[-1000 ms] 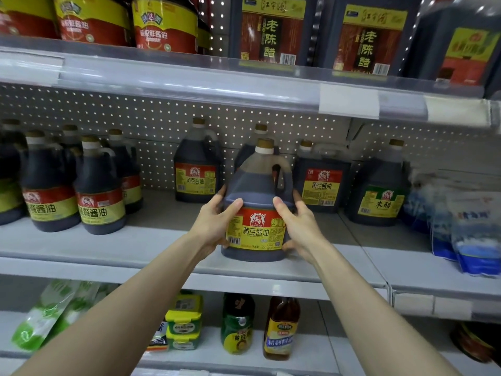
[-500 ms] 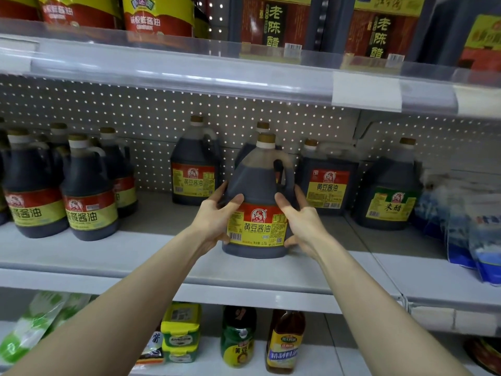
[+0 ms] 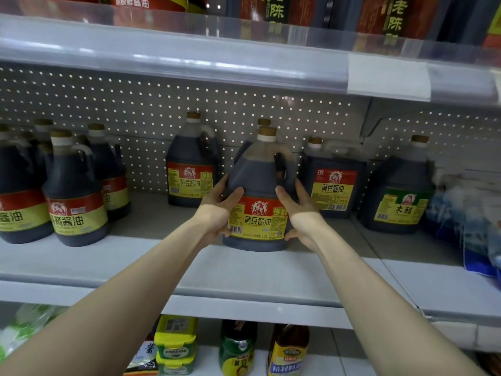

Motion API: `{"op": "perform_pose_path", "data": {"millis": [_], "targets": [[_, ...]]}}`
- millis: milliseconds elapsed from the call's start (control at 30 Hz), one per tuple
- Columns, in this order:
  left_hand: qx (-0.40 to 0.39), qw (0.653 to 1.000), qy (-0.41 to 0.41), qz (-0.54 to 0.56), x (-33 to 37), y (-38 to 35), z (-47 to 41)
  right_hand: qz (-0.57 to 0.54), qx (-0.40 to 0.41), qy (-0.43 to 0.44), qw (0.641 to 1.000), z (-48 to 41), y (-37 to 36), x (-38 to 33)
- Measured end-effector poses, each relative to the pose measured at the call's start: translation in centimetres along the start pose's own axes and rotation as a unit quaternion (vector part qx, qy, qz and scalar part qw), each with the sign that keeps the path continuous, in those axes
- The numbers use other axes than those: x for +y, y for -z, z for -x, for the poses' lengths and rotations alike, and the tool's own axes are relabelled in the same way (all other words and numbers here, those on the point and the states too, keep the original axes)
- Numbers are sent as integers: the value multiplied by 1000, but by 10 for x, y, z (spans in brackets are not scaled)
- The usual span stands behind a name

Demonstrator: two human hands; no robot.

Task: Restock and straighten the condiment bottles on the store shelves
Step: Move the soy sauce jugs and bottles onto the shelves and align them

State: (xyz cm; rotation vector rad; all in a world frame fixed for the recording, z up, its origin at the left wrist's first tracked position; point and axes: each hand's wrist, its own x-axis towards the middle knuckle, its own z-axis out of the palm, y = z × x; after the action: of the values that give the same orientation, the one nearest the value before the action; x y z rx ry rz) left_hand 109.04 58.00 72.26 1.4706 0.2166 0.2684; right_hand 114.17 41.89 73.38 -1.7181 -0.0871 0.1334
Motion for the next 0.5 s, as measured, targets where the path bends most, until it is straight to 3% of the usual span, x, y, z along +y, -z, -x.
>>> {"op": "perform_pose_path", "data": {"millis": [500], "targets": [[20, 998, -7, -59, -3, -2, -32, -1, -2, 26, 1000, -23, -2, 4]]}}
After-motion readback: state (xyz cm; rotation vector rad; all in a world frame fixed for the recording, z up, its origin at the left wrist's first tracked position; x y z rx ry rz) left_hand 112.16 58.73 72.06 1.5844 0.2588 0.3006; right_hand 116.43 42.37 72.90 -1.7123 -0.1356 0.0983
